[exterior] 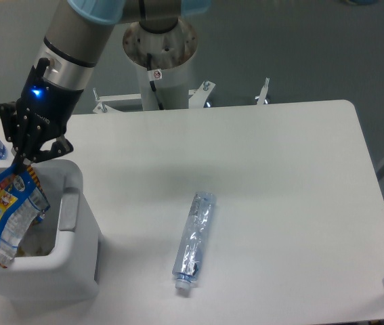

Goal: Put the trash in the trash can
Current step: 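Open the gripper to drop the wrapper into the bin, then move the open gripper over the crushed plastic bottle and lower it, then close the gripper around the bottle's cap end, then lift the bottle and carry it over the white bin, then open the gripper to release the bottle into the bin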

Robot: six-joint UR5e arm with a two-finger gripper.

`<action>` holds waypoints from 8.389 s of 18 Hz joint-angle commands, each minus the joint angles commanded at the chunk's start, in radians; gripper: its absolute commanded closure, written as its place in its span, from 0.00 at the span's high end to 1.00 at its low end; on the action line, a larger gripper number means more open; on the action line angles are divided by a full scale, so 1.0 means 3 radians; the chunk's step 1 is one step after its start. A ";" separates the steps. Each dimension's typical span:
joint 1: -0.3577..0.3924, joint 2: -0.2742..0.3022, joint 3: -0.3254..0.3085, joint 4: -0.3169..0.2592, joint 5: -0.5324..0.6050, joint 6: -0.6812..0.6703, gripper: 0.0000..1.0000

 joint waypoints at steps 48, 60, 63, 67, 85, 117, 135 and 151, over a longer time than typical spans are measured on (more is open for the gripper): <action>0.0629 -0.2076 0.0814 0.0363 0.1468 -0.0184 1.00; 0.0506 -0.2168 0.0721 0.0394 0.1656 -0.0174 0.99; 0.0491 -0.2173 0.0727 0.0394 0.1687 -0.0179 0.82; 0.0486 -0.2173 0.0721 0.0394 0.1692 -0.0184 0.58; 0.0501 -0.2086 0.0732 0.0389 0.1733 -0.0164 0.21; -0.0020 -0.0767 0.1509 0.1217 0.0915 -0.1805 0.21; -0.0404 -0.1089 0.1341 0.1232 0.0920 -0.1724 0.30; 0.0357 -0.0767 0.0988 0.1186 0.1286 -0.1330 1.00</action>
